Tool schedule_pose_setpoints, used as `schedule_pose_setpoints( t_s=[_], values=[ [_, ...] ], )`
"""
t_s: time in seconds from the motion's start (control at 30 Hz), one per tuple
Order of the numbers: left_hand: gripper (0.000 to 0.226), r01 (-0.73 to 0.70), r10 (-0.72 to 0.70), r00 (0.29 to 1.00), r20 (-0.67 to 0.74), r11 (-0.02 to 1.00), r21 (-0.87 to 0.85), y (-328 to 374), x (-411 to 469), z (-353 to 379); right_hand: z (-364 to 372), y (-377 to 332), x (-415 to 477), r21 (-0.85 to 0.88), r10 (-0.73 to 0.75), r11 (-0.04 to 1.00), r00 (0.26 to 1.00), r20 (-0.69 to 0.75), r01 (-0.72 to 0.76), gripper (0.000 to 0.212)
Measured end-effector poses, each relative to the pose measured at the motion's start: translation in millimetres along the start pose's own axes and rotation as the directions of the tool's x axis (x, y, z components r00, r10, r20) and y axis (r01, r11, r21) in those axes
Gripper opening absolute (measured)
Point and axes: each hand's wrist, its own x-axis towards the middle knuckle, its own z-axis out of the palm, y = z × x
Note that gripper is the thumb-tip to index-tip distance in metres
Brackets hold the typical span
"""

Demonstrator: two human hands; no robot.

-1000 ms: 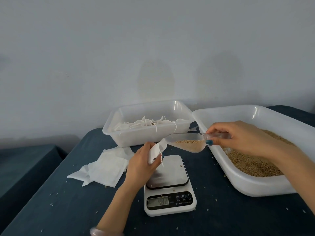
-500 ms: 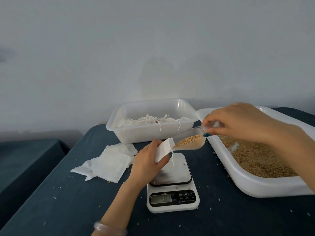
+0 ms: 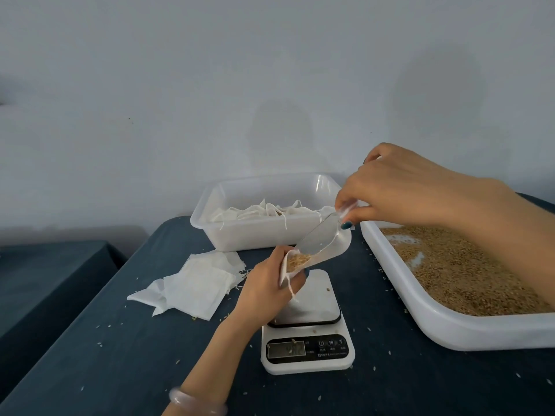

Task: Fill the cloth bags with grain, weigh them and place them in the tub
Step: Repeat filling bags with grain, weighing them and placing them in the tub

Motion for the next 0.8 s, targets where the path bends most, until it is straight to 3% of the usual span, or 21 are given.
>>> schedule_pose_setpoints(
  t_s=[0.23, 0.37, 0.47, 0.53, 0.67, 0.73, 0.8],
  values=[
    [0.01, -0.011, 0.011, 0.999, 0.03, 1.0, 0.013, -1, 1, 0, 15, 6, -9, 0.097, 0.078, 0.992, 0.997, -0.021, -0.076, 0.039],
    [0.017, -0.028, 0.027, 0.999, 0.035, 0.999, 0.023, 2, 0, -3, 40, 12, -21, 0.311, 0.158, 0.935, 0.985, 0.072, -0.173, 0.029],
    [0.017, -0.026, 0.026, 0.999, 0.035, 1.0, -0.01, 2, 1, -6, 67, 18, -34, 0.655, 0.239, 0.693, 0.954, 0.183, -0.3, 0.018],
    [0.023, -0.028, 0.028, 1.0, 0.008, 0.999, 0.016, 3, 3, -10, 87, 25, -44, 0.78, 0.308, 0.511, 0.924, 0.227, -0.361, 0.008],
    [0.035, -0.136, 0.156, 0.978, -0.136, 0.98, 0.145, -1, 6, -18, 127, 43, -61, 0.792, 0.539, 0.28, 0.772, 0.338, -0.542, 0.014],
    [0.027, -0.118, 0.162, 0.971, -0.175, 0.965, 0.234, -4, 9, -19, 146, 51, -72, 0.696, 0.628, 0.271, 0.671, 0.395, -0.664, 0.028],
    [0.017, -0.113, 0.156, 0.968, -0.197, 0.97, 0.214, -4, 12, -18, 160, 54, -81, 0.564, 0.629, 0.27, 0.586, 0.51, -0.781, 0.038]
  ],
)
